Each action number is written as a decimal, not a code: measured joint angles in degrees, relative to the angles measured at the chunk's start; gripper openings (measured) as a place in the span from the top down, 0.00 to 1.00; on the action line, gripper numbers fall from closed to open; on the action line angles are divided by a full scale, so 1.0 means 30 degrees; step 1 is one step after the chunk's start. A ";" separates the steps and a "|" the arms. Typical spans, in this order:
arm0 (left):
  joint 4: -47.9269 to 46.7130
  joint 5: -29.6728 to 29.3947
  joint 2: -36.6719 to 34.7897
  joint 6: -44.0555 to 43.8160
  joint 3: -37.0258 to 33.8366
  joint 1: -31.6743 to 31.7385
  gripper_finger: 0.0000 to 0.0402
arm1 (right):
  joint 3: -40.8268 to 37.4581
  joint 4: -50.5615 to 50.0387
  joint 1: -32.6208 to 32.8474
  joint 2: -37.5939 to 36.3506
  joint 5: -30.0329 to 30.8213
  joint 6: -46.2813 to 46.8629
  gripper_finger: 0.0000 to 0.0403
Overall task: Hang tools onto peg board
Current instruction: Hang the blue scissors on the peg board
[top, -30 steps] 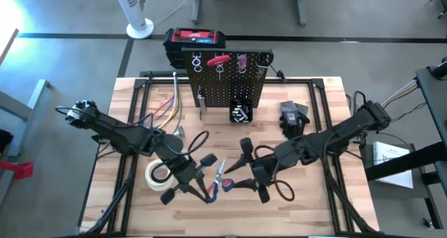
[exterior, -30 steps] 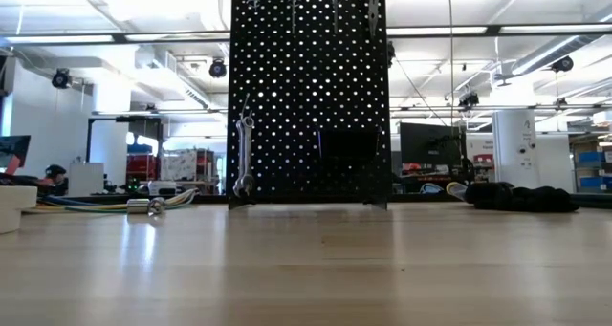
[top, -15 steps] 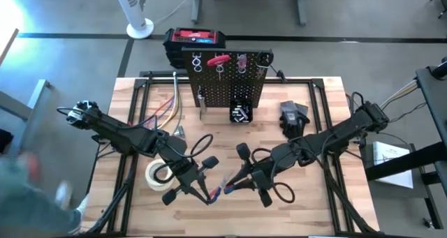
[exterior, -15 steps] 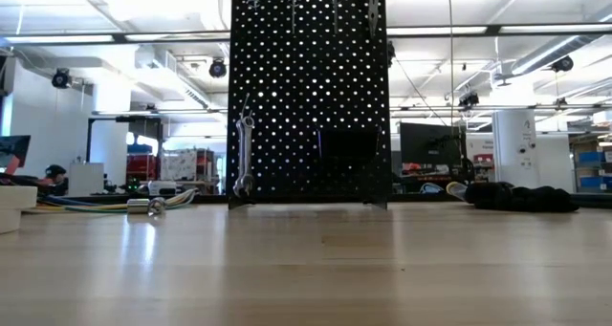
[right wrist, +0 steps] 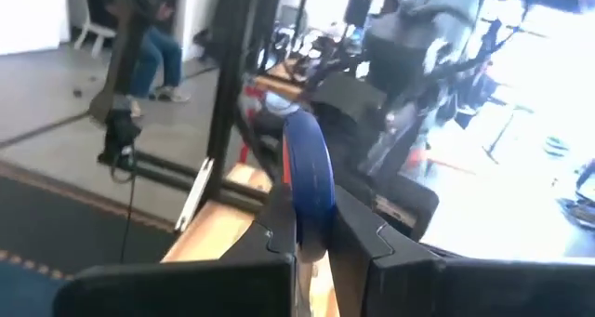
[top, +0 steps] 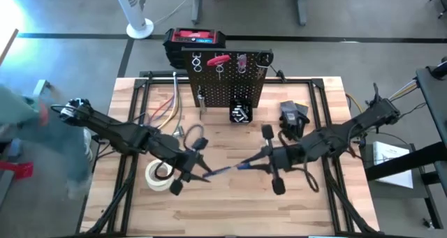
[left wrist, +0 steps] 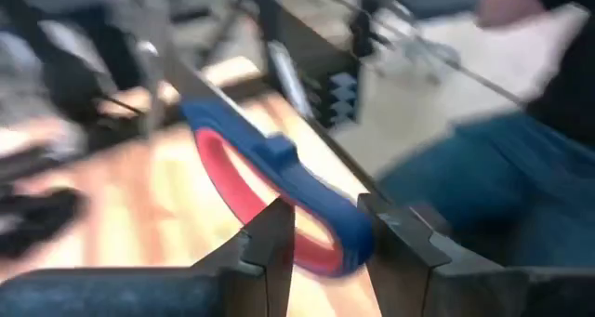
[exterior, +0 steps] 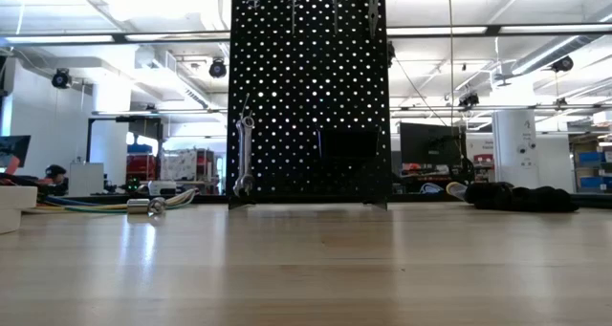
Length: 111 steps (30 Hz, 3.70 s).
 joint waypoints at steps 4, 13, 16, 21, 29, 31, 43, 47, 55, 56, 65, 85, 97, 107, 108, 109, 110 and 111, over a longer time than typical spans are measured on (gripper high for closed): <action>0.3345 -0.0578 -0.0887 0.0632 -0.0797 -0.0025 0.75 | -0.0003 -0.0568 -0.0217 0.0785 0.0095 0.0273 0.96; 0.5065 -0.0858 0.0401 0.1856 0.0292 0.0094 0.82 | -0.0085 0.0398 -0.1090 0.2158 -0.0660 0.0010 0.96; 0.5136 -0.0723 0.1168 0.2188 0.1289 0.0099 0.82 | -0.0078 0.1372 -0.1454 0.2293 -0.2032 -0.0049 0.96; 0.3712 -0.0539 0.1894 0.2762 0.2557 0.0128 0.82 | -0.0078 0.1226 -0.1567 0.2290 -0.2303 0.0252 0.96; 0.0606 -0.0730 0.1680 0.3359 0.3919 0.0064 0.77 | -0.0078 0.1233 -0.1589 0.2224 -0.1932 0.0318 0.96; 0.0018 -0.1389 0.1568 0.3366 0.4264 -0.0003 0.73 | -0.0064 0.1340 -0.1596 0.2217 -0.1717 0.0207 0.96; -0.1744 -0.2399 0.1384 0.3057 0.5847 -0.0003 0.48 | 0.0010 0.1965 -0.1784 0.2153 -0.1461 0.0057 0.96; -0.2021 -0.2346 0.1330 0.2167 0.5774 -0.0003 0.45 | -0.0032 0.2353 -0.1793 0.2191 -0.1097 -0.0064 0.96; -0.5028 -0.2248 0.0947 0.0059 0.5993 0.0064 0.45 | -0.0092 0.1519 -0.1830 0.2030 -0.1049 -0.0249 0.96; -0.5364 -0.1694 0.0880 0.0105 0.5992 0.0106 0.45 | -0.0092 0.1270 -0.1830 0.1979 -0.1263 -0.0253 0.96; -0.6104 0.3561 0.0562 0.1642 0.6544 0.0176 0.45 | -0.0085 0.1100 -0.1783 0.1163 -0.4664 -0.0107 0.96; -0.1859 -0.2211 -0.0671 -0.0443 -0.0363 0.0272 0.54 | -0.0048 0.1218 -0.5674 -0.7224 -0.1138 -0.3490 0.96; 0.0391 -0.2574 -0.0671 -0.1054 -0.2657 0.1053 0.58 | 0.0882 0.1420 -1.5166 -0.6771 -0.8268 -0.1777 0.96; 0.0339 -0.2581 -0.0671 -0.0918 -0.2735 0.1133 0.58 | 0.3705 0.1042 -2.0043 -0.4408 -1.3096 0.0705 0.96; 0.0347 -0.2581 -0.0671 -0.0912 -0.2763 0.1172 0.58 | 0.3858 0.0911 -2.0481 -0.4120 -1.3478 0.1129 0.96; 0.0356 -0.2581 -0.0671 -0.0906 -0.2794 0.1214 0.58 | 0.4000 0.0897 -2.0954 -0.3838 -1.3798 0.1584 0.96; 0.0342 -0.2586 -0.0671 -0.0906 -0.2836 0.1230 0.58 | 0.4101 0.0905 -2.1419 -0.3600 -1.4109 0.2115 0.96; 0.0307 -0.2583 -0.0671 -0.0903 -0.2873 0.1273 0.58 | 0.4192 0.0892 -2.1878 -0.3415 -1.4451 0.2666 0.96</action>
